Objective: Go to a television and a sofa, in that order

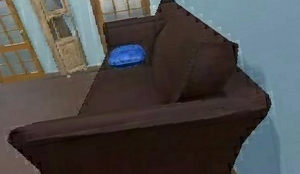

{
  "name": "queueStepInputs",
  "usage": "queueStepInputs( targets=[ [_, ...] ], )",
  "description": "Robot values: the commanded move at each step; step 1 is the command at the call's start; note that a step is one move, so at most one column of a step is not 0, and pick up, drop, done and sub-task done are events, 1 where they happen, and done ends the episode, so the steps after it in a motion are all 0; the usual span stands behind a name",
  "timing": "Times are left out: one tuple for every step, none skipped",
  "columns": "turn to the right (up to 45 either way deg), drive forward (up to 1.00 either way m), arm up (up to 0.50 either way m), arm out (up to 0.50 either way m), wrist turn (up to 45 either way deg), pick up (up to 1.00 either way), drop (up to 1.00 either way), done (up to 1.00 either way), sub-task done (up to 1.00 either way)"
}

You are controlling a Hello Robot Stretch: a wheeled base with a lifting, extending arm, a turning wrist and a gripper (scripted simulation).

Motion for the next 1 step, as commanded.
queueStepInputs(
  targets=[
    [0.0, 0.00, 0.00, 0.00, 0.0, 0.00, 0.00, 1.00, 0.00]
  ],
)
